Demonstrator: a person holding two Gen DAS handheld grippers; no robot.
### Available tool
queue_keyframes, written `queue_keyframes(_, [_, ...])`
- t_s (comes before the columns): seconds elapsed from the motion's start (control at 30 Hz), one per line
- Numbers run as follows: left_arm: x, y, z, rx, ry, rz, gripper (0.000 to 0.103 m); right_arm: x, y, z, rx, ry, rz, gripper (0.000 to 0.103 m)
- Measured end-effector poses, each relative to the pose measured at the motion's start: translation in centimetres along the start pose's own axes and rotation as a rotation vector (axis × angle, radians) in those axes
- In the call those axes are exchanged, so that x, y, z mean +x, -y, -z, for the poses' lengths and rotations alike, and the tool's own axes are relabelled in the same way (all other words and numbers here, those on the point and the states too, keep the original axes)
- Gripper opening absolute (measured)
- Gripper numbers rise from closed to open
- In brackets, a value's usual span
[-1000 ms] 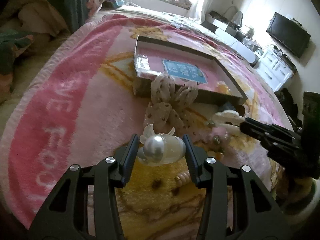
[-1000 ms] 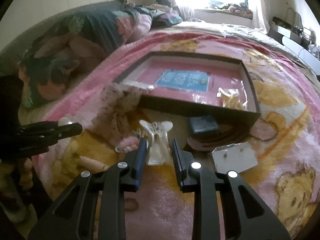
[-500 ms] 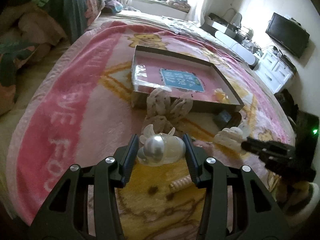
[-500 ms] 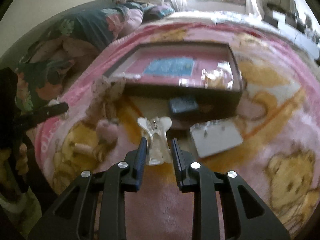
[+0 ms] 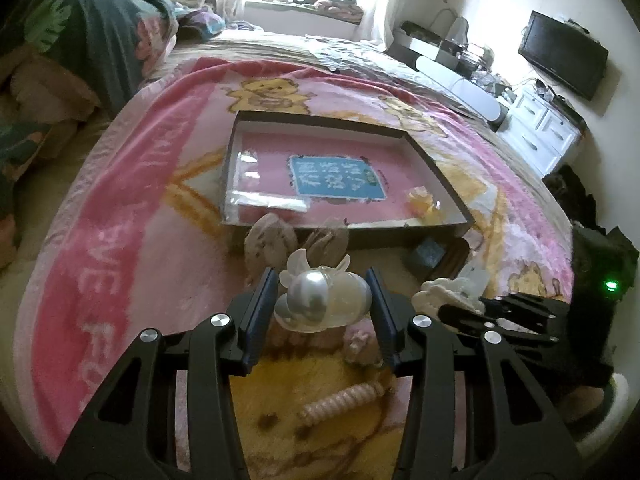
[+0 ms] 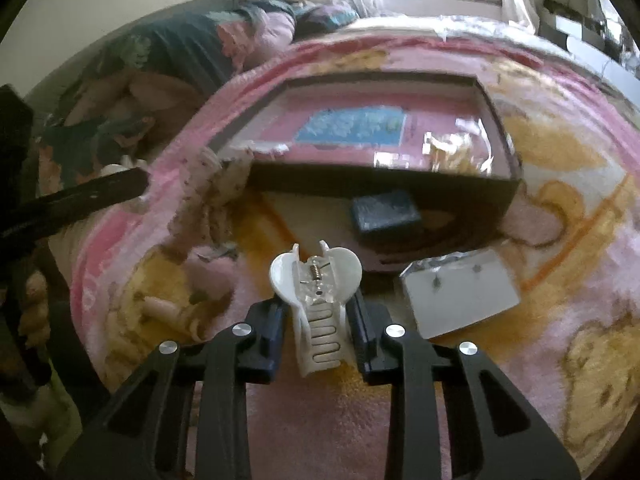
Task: Organize jewelry
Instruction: 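Carry both clips into the display box and open both tools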
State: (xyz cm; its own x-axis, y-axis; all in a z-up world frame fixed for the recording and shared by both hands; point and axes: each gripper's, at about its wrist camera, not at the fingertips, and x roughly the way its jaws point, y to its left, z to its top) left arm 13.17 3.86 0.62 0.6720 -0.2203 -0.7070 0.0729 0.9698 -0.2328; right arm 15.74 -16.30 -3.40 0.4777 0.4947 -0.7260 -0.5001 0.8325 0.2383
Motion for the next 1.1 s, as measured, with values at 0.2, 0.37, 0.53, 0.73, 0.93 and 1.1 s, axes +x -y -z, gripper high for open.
queue_keyframes(0.2, [0.9, 1.3, -1.5, 0.020, 0.005, 0.008, 0.037, -4.0, 1.7, -2.4, 0.035, 0.112, 0.033, 0.027])
queue_keyframes(0.37, [1.8, 2.7, -3.0, 0.051, 0.006, 0.014, 0.037, -5.9, 3.7, -4.1, 0.055, 0.167, 0.080, 0.027])
queue_keyframes(0.53, [2.6, 4.3, -4.5, 0.080, 0.013, 0.017, 0.037, -6.9, 5.1, -5.5, 0.063, 0.201, 0.101, 0.027])
queue_keyframes(0.73, [3.7, 6.3, -5.6, 0.117, 0.010, 0.030, 0.037, -8.0, 6.3, -7.2, 0.069, 0.250, 0.120, 0.027])
queue_keyframes(0.93, [4.9, 7.7, -6.9, 0.145, 0.014, 0.035, 0.037, -8.3, 7.0, -8.9, 0.060, 0.276, 0.144, 0.027])
queue_keyframes(1.1, [5.9, 8.2, -8.0, 0.164, 0.014, 0.038, 0.037, -7.8, 7.3, -10.0, 0.055, 0.282, 0.149, 0.027])
